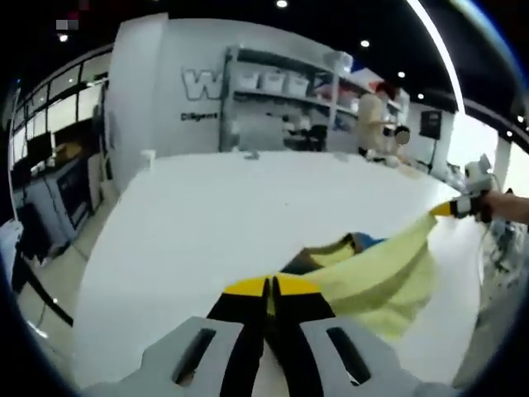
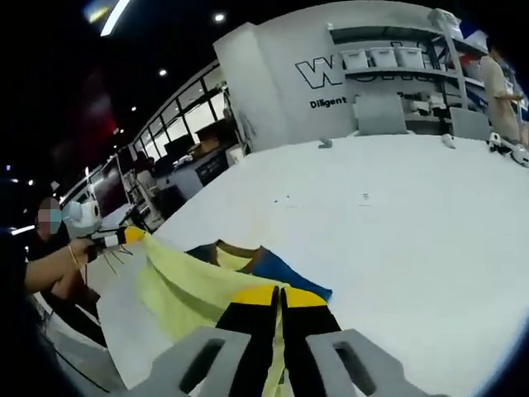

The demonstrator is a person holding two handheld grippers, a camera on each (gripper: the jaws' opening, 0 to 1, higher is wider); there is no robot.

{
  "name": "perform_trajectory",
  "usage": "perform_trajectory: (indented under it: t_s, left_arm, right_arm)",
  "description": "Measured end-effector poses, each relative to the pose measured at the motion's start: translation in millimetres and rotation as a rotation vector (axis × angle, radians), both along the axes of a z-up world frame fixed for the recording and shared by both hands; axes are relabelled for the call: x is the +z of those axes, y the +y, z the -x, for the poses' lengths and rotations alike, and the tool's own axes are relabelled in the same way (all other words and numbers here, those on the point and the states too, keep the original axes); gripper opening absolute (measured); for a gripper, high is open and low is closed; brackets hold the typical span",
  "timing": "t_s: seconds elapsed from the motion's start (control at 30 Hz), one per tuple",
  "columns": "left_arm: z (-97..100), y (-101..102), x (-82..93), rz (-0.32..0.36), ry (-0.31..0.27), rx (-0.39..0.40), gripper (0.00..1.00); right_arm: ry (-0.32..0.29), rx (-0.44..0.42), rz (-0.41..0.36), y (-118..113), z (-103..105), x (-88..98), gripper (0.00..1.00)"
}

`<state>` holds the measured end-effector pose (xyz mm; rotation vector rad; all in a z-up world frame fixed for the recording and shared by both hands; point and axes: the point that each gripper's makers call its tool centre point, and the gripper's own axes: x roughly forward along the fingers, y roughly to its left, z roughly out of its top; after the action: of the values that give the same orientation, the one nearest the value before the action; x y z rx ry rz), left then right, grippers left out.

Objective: Fold the garment on the visible template until the final outline fits inside the template.

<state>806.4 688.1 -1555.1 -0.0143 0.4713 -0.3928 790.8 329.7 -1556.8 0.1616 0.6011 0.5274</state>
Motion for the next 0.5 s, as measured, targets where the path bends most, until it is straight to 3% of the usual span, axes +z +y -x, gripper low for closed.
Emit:
perform_trajectory:
  t_s: [0.17,0.27,0.37,0.5]
  left_arm:
    - [-24.5,-4,-33.5,-0.017,0.049,0.008,0.00]
    - [-28.9,-5,-45.3,-0.006,0.081,0.029,0.00]
    - [-39.5,-1,-70.7,-0.023,0.122,0.031,0.00]
    - [-40.2,2,-85.6,-0.041,0.155,0.024,0.00]
  right_arm:
    - [0.022,-0.039,0.011,-5,-25,-34.8,0.00]
    - [0.012,-0.031,0.035,-5,-32,-42.8,0.00]
    - [0.022,-0.025,0.065,-5,-41,-60.2,0.00]
    - [0.038,-0.028,0.083,-8,-45,-74.7,0.00]
